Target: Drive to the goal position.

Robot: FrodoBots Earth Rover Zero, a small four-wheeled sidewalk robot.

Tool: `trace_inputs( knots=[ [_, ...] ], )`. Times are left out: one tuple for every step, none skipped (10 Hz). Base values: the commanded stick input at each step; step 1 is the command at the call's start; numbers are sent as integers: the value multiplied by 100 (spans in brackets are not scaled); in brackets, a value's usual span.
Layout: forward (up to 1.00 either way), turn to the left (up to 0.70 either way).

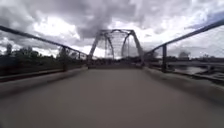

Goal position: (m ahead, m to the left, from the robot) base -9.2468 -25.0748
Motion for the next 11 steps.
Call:
trace_inputs(
  knots=[
    [100,0],
    [100,0],
    [100,0],
    [100,0],
    [100,0],
    [100,0],
    [100,0],
    [100,0],
    [100,0],
    [100,0],
    [100,0]
  ],
)
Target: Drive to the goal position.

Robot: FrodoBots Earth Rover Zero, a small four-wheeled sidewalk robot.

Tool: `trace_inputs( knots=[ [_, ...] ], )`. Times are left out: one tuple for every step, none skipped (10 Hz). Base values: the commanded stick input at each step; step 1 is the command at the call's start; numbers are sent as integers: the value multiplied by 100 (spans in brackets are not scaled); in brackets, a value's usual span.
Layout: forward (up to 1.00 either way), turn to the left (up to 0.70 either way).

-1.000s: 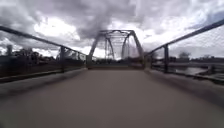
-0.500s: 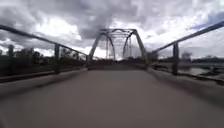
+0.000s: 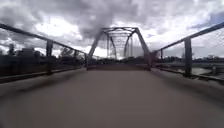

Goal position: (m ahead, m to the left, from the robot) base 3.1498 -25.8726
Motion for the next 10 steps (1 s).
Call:
trace_inputs(
  knots=[
    [100,0],
    [100,0],
    [100,0],
    [100,0],
    [100,0],
    [100,0],
    [100,0],
    [100,0],
    [100,0],
    [100,0]
  ],
)
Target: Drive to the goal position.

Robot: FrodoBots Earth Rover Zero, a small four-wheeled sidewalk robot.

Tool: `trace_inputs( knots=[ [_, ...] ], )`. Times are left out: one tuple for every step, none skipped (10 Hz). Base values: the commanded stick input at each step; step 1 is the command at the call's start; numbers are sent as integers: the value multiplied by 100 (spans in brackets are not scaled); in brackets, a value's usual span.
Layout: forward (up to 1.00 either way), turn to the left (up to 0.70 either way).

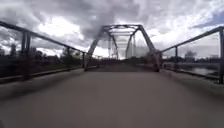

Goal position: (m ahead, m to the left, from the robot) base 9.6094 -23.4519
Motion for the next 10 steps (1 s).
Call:
trace_inputs(
  knots=[
    [100,0],
    [100,0],
    [100,0],
    [100,0],
    [100,0],
    [100,0],
    [100,0],
    [100,0],
    [100,0],
    [100,0]
  ],
)
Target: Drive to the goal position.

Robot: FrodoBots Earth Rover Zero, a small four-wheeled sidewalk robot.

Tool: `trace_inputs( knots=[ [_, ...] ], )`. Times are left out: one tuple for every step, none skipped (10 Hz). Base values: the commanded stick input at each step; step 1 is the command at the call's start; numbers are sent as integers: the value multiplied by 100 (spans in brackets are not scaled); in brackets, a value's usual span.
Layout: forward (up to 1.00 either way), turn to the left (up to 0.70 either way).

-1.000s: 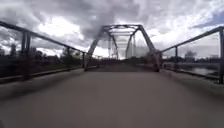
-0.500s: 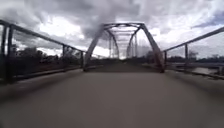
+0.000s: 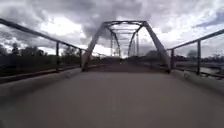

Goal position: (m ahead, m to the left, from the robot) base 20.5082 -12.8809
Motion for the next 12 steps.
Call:
trace_inputs(
  knots=[
    [100,0],
    [100,0],
    [100,0],
    [100,0],
    [100,-16],
    [100,-40],
    [100,-40],
    [100,-40],
    [100,-40],
    [100,-40],
    [100,-30],
    [100,-18]
  ],
)
